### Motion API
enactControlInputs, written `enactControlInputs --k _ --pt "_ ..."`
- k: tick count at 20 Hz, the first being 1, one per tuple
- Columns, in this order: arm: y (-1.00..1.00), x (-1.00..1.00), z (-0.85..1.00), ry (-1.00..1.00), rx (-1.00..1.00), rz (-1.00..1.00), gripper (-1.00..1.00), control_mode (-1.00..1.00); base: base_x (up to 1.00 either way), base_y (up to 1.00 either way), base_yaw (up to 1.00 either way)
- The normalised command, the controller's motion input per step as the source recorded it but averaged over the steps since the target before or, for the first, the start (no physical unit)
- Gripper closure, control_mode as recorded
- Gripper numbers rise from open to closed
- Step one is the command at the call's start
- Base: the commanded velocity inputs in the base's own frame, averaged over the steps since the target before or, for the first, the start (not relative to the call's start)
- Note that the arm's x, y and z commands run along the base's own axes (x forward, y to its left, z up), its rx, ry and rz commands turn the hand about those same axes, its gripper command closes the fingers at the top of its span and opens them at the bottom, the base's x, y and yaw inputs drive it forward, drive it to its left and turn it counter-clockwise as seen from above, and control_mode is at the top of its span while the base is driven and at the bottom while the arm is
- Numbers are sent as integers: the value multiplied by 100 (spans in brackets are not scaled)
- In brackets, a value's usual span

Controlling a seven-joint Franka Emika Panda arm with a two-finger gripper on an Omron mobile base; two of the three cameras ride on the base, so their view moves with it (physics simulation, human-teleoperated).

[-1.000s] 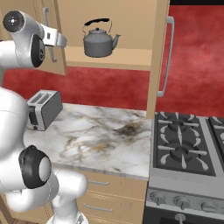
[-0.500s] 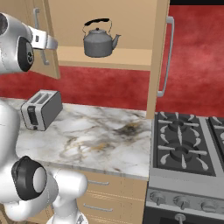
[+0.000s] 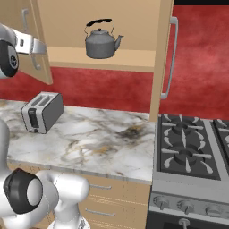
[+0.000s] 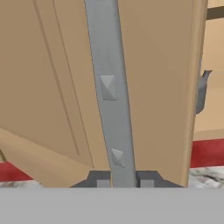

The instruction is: Open the cabinet, pick the kettle from the cabinet, and place it in the sink.

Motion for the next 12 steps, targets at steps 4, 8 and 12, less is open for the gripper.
enactControlInputs --k 4,8,12 --pt "51 -33 0 0 0 -3 100 -100 0 0 0" --pt "55 -32 0 0 0 -2 100 -100 0 0 0" --pt "60 -31 -1 0 0 -3 100 -100 0 0 0"
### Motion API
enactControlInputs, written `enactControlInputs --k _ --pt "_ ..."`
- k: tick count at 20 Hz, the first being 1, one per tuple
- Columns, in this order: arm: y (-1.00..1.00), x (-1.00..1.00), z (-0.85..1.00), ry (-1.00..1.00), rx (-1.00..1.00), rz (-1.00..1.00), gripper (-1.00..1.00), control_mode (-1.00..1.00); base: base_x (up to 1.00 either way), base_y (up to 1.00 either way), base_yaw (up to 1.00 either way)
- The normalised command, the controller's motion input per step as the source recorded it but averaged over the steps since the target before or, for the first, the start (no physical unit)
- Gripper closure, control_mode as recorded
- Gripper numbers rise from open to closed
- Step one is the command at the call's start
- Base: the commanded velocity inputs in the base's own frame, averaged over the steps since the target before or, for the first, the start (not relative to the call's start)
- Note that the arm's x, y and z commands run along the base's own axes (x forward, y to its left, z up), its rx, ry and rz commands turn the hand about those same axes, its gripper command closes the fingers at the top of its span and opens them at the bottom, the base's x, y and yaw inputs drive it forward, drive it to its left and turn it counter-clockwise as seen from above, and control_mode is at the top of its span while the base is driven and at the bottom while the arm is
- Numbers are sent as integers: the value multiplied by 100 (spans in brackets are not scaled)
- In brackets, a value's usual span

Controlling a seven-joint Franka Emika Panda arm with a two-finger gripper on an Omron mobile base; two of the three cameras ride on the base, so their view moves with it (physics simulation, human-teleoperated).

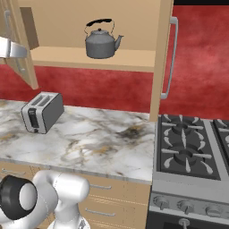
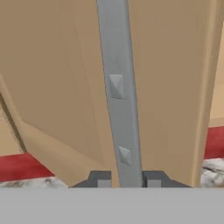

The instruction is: Open the cabinet, pick the kettle from the cabinet, and place it in the sink.

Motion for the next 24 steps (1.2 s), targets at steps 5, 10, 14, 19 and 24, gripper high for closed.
enactControlInputs --k 5,10,14,19,24 --pt "58 -28 0 0 0 -1 100 -100 0 0 0" --pt "60 -17 -4 0 0 -1 100 -100 0 0 0" --pt "52 -9 -8 3 0 -1 -100 -100 0 0 0" --pt "19 -17 -8 11 0 -2 -100 -100 0 0 0" --pt "-1 -48 -6 0 2 -1 -100 -100 0 0 0"
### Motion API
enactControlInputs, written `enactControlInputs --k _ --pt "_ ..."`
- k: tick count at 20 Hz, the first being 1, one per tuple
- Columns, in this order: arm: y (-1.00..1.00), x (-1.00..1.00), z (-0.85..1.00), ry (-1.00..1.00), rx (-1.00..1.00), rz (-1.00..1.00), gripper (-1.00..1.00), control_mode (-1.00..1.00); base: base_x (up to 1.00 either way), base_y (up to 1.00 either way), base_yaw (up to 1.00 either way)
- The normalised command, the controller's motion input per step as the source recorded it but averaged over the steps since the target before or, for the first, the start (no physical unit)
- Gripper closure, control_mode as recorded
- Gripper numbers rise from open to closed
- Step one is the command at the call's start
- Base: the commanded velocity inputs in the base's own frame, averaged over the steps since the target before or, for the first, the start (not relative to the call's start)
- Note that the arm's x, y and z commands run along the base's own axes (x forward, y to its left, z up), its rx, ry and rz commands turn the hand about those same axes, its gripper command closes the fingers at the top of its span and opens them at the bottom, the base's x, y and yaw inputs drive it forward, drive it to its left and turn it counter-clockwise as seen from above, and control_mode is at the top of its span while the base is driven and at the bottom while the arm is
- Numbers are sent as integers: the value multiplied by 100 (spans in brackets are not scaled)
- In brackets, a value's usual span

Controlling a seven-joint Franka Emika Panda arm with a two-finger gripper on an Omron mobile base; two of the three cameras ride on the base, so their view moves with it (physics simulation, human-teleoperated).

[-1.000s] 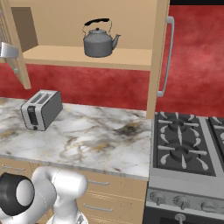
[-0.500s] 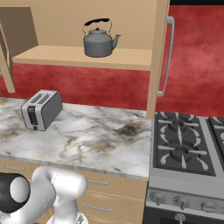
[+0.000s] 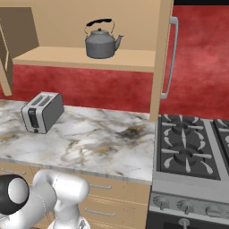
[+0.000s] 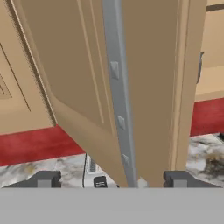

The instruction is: Open the cabinet, pick the kettle from the cabinet, and place it in the sink.

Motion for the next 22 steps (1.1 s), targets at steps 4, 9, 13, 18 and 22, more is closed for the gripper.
enactControlInputs --k 4,9,13,18,22 --pt "-20 -51 0 0 10 0 -100 -100 0 0 0" --pt "-40 -39 0 0 14 4 -100 -100 0 0 0" --pt "-48 -18 0 4 15 4 -100 -100 0 0 0" --pt "-53 -1 -1 4 20 9 -100 -100 0 0 0" --pt "-43 4 -5 -10 25 19 -100 -100 0 0 0"
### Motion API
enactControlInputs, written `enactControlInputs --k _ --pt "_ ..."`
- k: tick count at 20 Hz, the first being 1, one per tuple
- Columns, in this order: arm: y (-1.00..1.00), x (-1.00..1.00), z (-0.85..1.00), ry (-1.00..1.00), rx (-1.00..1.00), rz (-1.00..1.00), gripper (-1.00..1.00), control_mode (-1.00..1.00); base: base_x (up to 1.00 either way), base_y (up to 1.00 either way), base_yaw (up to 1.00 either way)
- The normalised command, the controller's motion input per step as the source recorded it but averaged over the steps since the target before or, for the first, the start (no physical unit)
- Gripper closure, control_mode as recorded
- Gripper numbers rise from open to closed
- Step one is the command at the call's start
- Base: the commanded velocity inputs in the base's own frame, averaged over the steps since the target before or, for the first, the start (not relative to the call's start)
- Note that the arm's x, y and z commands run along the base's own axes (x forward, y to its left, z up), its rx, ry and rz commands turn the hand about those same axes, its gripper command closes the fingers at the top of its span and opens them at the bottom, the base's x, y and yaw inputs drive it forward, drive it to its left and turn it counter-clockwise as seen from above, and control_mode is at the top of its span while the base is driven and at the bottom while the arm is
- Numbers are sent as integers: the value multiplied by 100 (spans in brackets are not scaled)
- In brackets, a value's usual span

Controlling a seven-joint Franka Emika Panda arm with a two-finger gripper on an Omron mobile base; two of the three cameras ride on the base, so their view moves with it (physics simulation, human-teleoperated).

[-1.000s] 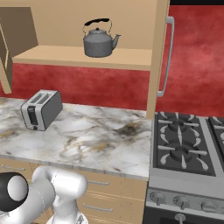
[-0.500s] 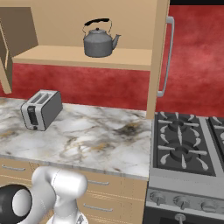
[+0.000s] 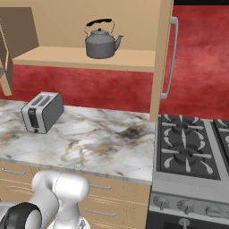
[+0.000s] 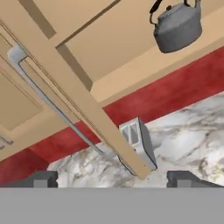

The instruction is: Open the cabinet, pick the kettle from the cabinet, and place it in the sink.

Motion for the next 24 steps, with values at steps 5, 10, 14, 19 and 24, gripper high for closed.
enactControlInputs --k 5,10,14,19,24 --pt "-36 22 -8 -11 26 15 -100 -100 0 0 0" --pt "-19 33 -14 -5 26 4 -100 -100 0 0 0" --pt "-2 50 -8 3 22 0 -100 -100 0 0 0" --pt "-7 42 0 27 28 0 -100 -100 0 0 0" --pt "3 45 0 27 30 5 -100 -100 0 0 0"
